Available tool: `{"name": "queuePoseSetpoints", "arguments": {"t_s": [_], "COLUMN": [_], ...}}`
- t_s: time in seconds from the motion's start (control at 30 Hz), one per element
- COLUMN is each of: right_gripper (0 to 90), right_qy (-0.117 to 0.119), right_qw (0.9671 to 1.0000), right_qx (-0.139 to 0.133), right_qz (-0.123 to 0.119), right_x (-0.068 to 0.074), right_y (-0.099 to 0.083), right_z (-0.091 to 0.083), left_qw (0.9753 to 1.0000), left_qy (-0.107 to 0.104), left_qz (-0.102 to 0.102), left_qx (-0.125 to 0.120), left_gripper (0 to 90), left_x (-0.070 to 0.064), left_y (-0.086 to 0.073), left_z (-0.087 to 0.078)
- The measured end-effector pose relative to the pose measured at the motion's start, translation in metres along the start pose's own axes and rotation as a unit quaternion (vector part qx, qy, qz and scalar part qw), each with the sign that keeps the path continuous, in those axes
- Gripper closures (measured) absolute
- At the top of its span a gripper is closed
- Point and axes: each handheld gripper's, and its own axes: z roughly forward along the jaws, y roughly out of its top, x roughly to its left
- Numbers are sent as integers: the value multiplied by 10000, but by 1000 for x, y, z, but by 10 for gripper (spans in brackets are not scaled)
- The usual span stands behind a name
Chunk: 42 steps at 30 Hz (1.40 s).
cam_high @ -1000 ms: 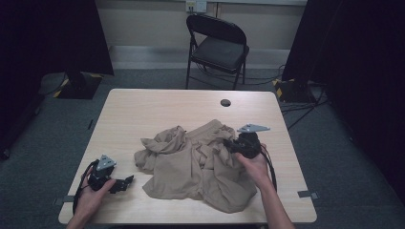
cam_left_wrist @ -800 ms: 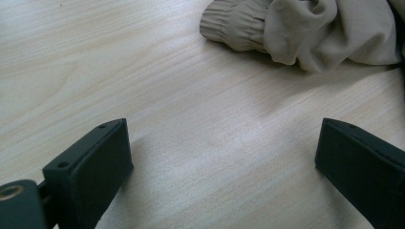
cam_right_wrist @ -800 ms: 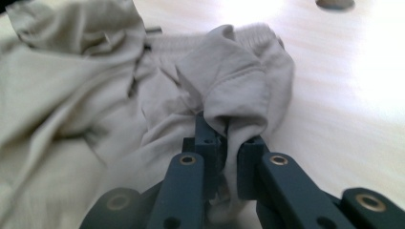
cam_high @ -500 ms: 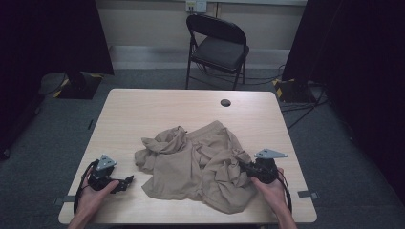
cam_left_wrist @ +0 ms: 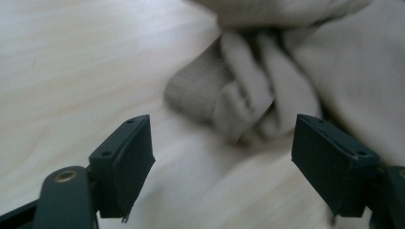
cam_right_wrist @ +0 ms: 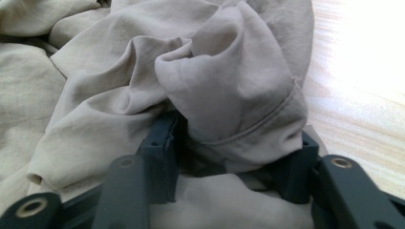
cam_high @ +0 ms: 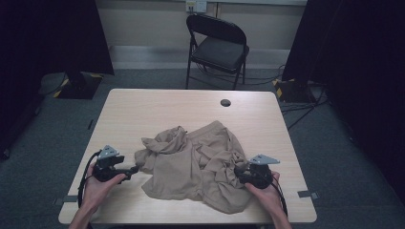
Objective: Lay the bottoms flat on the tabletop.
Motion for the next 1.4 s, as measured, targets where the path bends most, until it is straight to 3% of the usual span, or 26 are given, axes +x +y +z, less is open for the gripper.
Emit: {"name": "queuePoseSetpoints", "arguments": {"t_s": [0.1, 0.27, 0.33, 0.4, 0.5, 0.63, 0.73, 0.83, 1.0, 1.07, 1.1, 1.27, 1.4], "right_gripper": [466, 461, 452, 439, 420, 398, 395, 392, 391, 391, 391, 391, 390], "right_qy": [13, -48, -91, -142, -179, -227, -193, -185, -154, -140, -139, -136, -137], "right_qw": [10000, 9999, 9998, 9997, 9997, 9996, 9997, 9998, 9998, 9999, 9999, 9999, 9999], "right_qx": [-1, 27, 35, 37, 28, 39, 31, 46, 46, 51, 50, 49, 47], "right_qz": [28, -116, -165, -182, -166, -138, -111, -108, -93, -86, -84, -85, -83], "right_x": [0, 2, 3, 4, 4, 4, 3, 2, 2, 1, 1, 1, 1], "right_y": [0, 0, 0, 0, 0, 0, 0, 1, 1, 1, 1, 1, 1], "right_z": [1, 2, 2, 2, 2, 2, 2, 2, 2, 2, 2, 3, 3], "left_qw": [9998, 9989, 9983, 9979, 9974, 9975, 9957, 9968, 9964, 9963, 9961, 9928, 9911], "left_qy": [-50, -280, -253, -353, -519, -617, -838, -780, -836, -836, -863, -1170, -1300], "left_qz": [147, 199, 361, 328, 116, 80, -198, -62, -104, 12, 20, -254, -276], "left_qx": [-124, -331, -374, -427, -479, -332, -356, -152, 44, 206, 206, 23, -91], "left_gripper": [237, 237, 235, 235, 233, 217, 231, 261, 335, 414, 506, 785, 835], "left_x": [-5, -12, -15, -14, -11, -6, -3, -6, -10, -12, -13, -5, -4], "left_y": [19, 53, 66, 77, 92, 105, 108, 109, 101, 96, 94, 86, 83], "left_z": [6, 19, 25, 35, 53, 77, 94, 105, 122, 126, 127, 120, 109]}}
